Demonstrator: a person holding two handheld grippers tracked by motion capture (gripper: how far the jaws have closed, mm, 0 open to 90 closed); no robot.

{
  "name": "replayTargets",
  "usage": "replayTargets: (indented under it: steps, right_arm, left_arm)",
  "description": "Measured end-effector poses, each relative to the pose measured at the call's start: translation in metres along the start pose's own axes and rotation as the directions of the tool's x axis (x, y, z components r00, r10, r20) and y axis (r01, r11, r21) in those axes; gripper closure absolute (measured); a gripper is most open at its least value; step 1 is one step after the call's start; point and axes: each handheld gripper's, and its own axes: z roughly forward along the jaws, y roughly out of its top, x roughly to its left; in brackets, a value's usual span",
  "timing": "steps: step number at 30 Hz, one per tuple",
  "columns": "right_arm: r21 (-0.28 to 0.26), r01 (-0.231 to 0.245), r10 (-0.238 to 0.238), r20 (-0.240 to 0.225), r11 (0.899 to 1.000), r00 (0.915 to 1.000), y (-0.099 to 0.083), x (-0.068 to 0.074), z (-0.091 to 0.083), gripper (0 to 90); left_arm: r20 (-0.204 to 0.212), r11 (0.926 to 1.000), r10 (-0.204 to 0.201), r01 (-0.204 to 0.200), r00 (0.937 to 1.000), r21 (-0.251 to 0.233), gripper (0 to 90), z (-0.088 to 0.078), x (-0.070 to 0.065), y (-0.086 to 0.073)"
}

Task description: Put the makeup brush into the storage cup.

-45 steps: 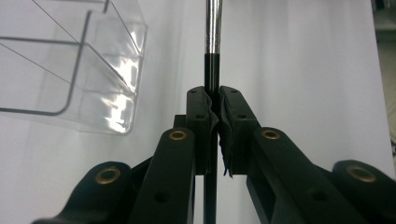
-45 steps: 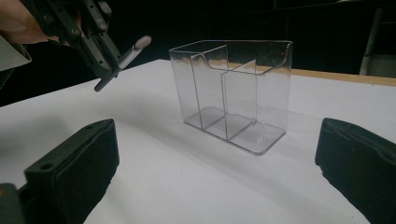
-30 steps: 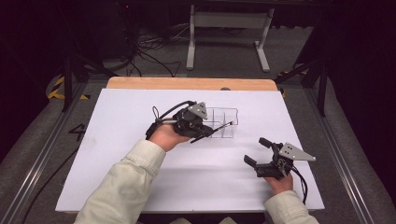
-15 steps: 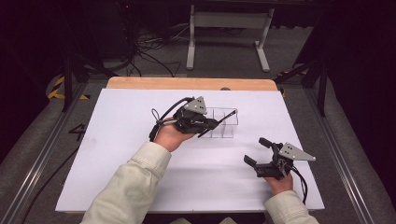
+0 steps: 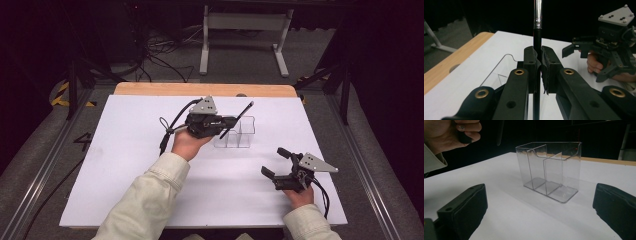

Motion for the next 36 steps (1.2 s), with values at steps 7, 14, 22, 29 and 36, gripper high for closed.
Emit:
replayTargets:
  steps: [7,14,22,29,36]
  right_arm:
    - [0.000,0.000,0.000,-0.001,1.000,1.0000,0.000,0.000,0.000,0.0]
    - [-0.002,-0.002,0.002,-0.002,1.000,1.0000,0.000,0.000,0.000,0.0]
    - [-0.002,-0.002,0.002,-0.003,1.000,1.0000,0.000,0.000,0.000,0.0]
    - [-0.002,-0.003,0.003,-0.004,1.000,1.0000,0.000,0.000,0.000,0.0]
    - [-0.005,-0.016,0.016,-0.002,1.000,0.9999,0.000,-0.001,-0.001,0.0]
  left_arm:
    - [-0.001,0.9948,-0.029,0.028,0.9996,-0.098,83.1,0.002,0.004,-0.007]
    - [0.009,0.9807,-0.062,0.062,0.9981,-0.185,83.1,0.001,0.011,-0.011]
    - [0.018,0.9698,-0.077,0.079,0.9969,-0.231,83.1,0.004,0.014,-0.015]
    - [0.008,0.9693,-0.091,0.090,0.9958,-0.229,83.0,0.010,0.018,-0.014]
    - [0.005,0.9619,-0.125,0.123,0.9921,-0.244,83.0,0.021,0.026,-0.006]
